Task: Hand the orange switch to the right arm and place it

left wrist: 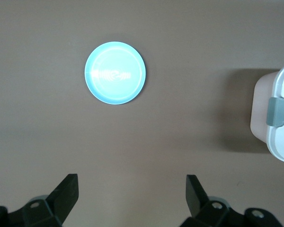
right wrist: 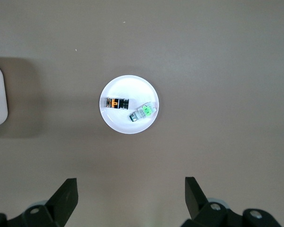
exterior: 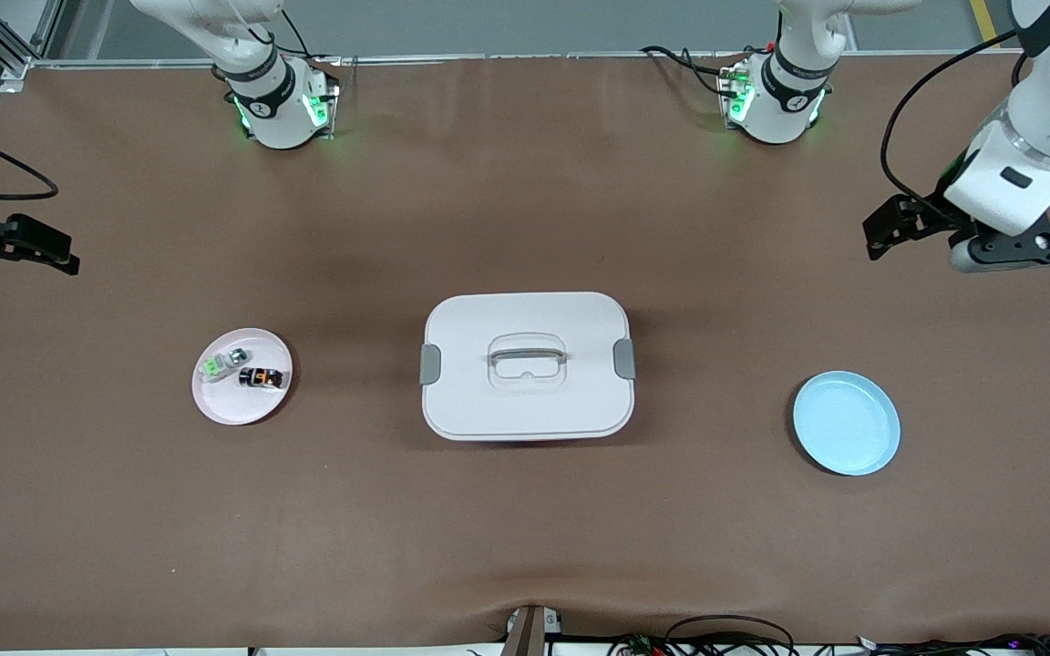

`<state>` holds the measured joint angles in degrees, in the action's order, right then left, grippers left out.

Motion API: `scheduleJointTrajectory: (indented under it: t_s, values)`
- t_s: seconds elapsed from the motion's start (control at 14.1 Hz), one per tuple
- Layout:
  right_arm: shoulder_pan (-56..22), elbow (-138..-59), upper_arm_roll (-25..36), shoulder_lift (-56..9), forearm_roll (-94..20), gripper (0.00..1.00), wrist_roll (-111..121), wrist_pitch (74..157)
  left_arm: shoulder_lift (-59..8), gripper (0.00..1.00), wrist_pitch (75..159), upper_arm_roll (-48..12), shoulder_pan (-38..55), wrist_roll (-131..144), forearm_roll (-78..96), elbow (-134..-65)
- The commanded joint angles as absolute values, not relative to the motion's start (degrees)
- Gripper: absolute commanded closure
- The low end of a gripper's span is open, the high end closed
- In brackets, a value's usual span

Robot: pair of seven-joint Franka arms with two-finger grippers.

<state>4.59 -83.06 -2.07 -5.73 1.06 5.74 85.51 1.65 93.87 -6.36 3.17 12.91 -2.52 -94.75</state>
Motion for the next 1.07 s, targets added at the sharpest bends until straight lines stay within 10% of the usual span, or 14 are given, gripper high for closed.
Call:
scheduleJointTrajectory:
  t_s: [0.0,1.0]
  values:
    - [4.1,-83.2,-1.3,-4.2,1.5,0.0,8.3,84.6,3.3,0.0,93.2,-6.2,1.5,12.2,-0.7,-95.3]
    - [0.3,-86.1,6.9,-1.3,-3.5,0.0,11.3,83.7,5.4,0.0,93.3,-6.4,1.5,7.3,-0.7,-94.7]
